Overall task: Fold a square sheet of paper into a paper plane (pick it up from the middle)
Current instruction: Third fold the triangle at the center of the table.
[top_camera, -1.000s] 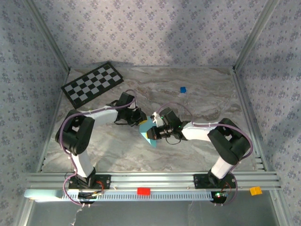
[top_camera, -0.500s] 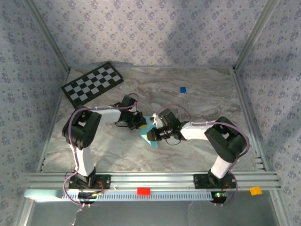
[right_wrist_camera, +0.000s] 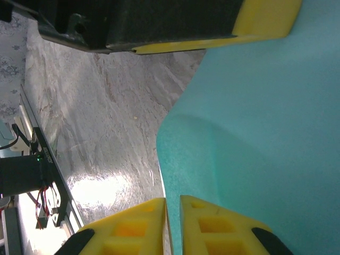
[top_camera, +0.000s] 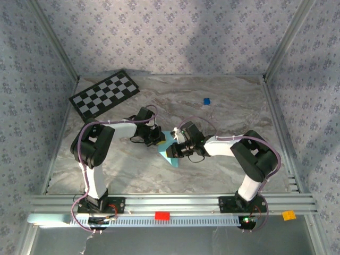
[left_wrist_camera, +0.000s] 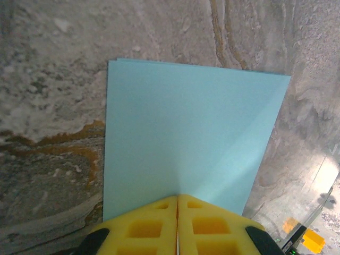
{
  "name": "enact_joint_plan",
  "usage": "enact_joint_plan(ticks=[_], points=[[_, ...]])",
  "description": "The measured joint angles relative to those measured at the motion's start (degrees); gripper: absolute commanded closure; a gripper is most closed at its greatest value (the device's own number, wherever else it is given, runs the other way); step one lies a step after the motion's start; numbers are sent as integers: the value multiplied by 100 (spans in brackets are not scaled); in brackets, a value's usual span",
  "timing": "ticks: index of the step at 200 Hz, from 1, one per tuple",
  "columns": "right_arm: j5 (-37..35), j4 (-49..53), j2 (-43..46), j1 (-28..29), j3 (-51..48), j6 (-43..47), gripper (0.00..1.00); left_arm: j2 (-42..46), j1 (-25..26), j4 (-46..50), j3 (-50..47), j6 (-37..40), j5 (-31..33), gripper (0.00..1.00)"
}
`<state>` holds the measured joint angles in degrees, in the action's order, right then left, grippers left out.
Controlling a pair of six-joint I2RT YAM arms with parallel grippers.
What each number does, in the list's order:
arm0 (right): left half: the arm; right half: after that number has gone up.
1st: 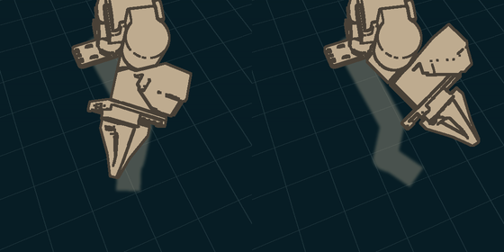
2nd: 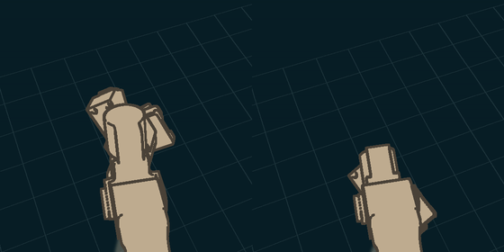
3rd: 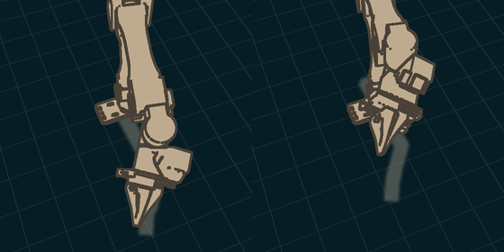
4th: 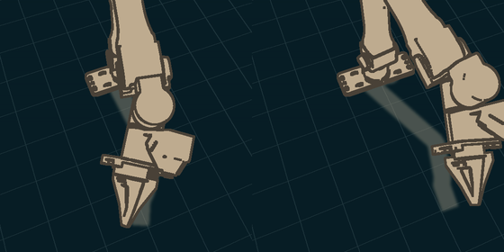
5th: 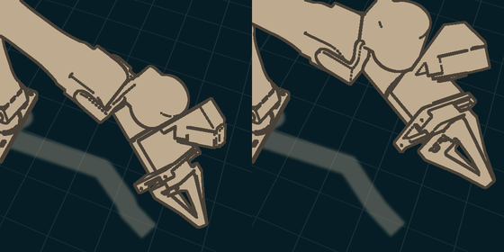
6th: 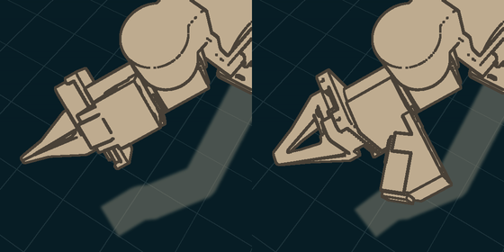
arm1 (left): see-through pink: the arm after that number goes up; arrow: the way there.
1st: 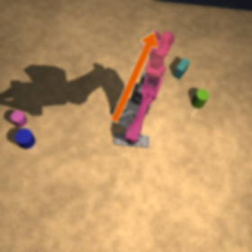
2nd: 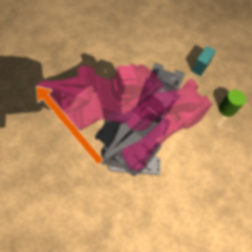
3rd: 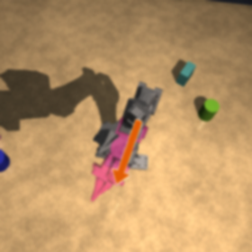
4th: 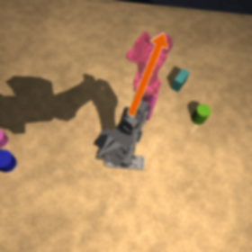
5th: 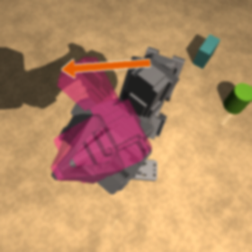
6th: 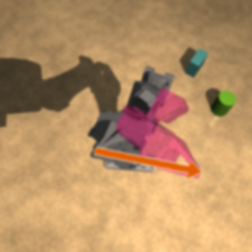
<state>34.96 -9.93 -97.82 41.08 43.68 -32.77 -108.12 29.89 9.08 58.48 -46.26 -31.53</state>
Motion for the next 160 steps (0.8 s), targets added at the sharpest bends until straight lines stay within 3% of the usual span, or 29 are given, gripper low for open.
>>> enact_joint_plan(ticks=[160], points=[[107, 122, 162, -249, 0, 22, 78, 0, 0, 11, 0, 2, 0, 94]])
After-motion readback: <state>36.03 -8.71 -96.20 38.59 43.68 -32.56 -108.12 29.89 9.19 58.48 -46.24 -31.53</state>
